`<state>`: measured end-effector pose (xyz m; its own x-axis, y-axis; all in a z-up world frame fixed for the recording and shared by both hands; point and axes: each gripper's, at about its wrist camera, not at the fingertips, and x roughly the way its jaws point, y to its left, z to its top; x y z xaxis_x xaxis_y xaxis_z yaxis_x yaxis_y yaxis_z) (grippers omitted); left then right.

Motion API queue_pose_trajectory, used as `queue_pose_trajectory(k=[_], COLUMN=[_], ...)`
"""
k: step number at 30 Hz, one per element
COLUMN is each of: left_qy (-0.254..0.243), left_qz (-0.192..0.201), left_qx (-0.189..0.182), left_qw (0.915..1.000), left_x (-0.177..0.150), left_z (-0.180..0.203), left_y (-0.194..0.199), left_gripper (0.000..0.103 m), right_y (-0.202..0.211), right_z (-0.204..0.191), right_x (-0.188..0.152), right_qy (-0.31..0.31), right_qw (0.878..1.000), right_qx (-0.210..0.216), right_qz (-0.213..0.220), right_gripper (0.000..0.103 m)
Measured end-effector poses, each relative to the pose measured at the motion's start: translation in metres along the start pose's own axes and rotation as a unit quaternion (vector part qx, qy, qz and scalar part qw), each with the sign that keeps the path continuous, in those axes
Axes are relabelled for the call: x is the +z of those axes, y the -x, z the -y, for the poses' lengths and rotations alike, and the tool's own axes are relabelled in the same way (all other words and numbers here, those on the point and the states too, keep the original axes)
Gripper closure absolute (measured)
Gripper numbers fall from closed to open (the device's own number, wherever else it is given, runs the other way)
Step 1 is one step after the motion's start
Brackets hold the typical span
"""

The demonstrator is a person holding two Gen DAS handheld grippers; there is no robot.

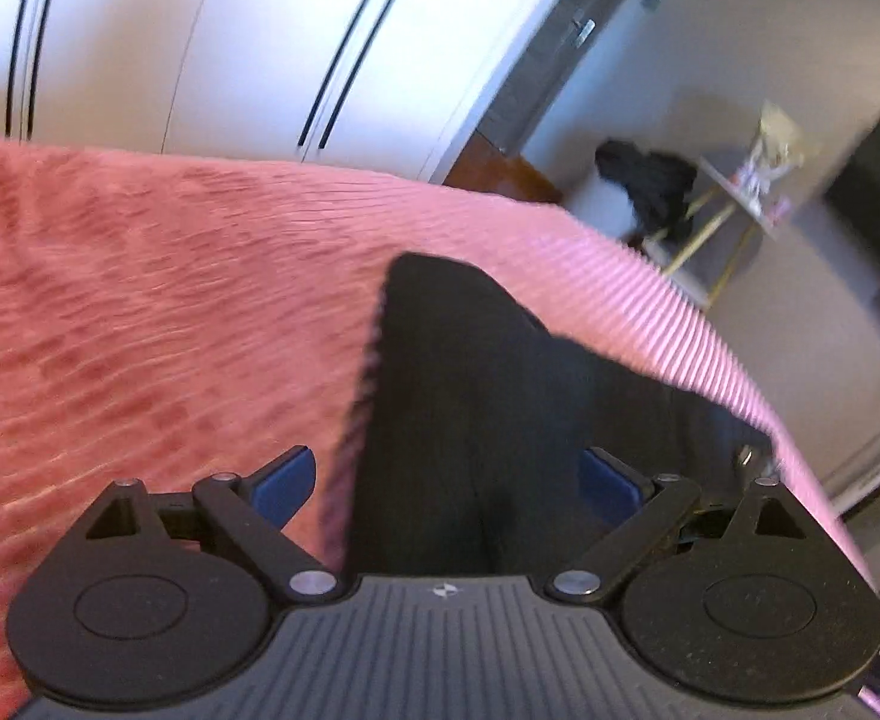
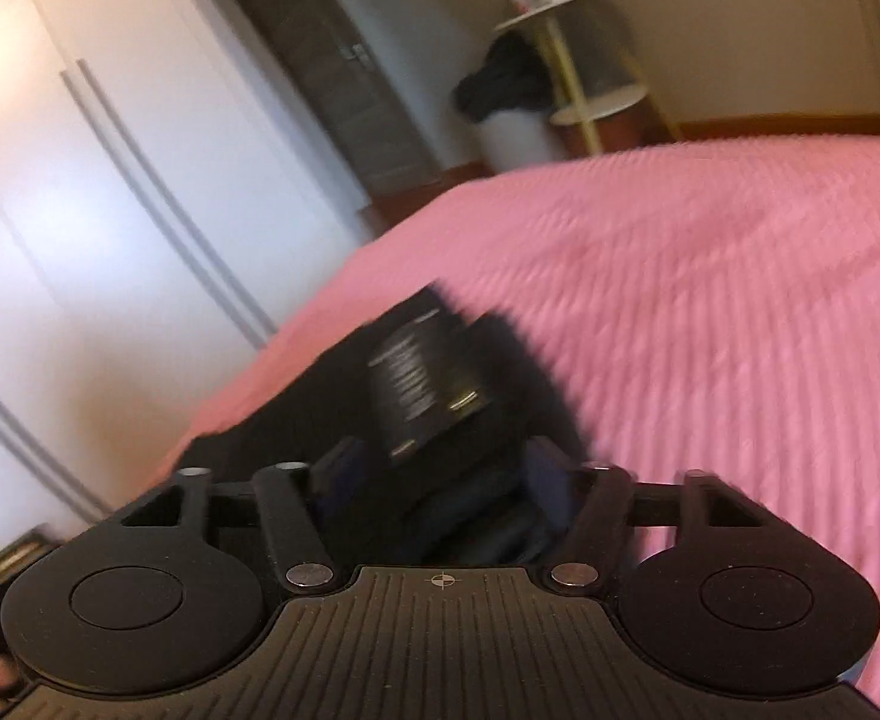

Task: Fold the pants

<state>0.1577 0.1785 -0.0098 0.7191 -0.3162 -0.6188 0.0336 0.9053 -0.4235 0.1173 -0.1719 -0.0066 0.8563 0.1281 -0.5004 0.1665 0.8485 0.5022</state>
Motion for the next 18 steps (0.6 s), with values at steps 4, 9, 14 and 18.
queue_pose_trajectory(k=[4, 9, 14, 18], left_qy=[-0.092, -0.1, -0.116, -0.111], left_qz=[0.005, 0.0, -0.023, 0.001], left_qx=[0.033, 0.077, 0.119, 0.123], left_qw=[0.9952, 0.992, 0.9859, 0.9862], left_x=[-0.003, 0.014, 0.025, 0.012], left_z=[0.033, 0.044, 0.046, 0.047], left_y=[-0.014, -0.046, -0.096, -0.111], left_gripper=[0.004, 0.004, 0.004, 0.004], right_y=[-0.012, -0.025, -0.015, -0.028], right_z=[-0.014, 0.006, 0.01, 0.009], right_x=[-0.01, -0.008, -0.006, -0.014], right_qy=[0.018, 0.029, 0.086, 0.14], right_qw=[0.999, 0.999, 0.996, 0.989], right_qx=[0.023, 0.022, -0.023, -0.035], right_qz=[-0.022, -0.013, 0.032, 0.028], right_gripper=[0.053, 0.08, 0.067, 0.072])
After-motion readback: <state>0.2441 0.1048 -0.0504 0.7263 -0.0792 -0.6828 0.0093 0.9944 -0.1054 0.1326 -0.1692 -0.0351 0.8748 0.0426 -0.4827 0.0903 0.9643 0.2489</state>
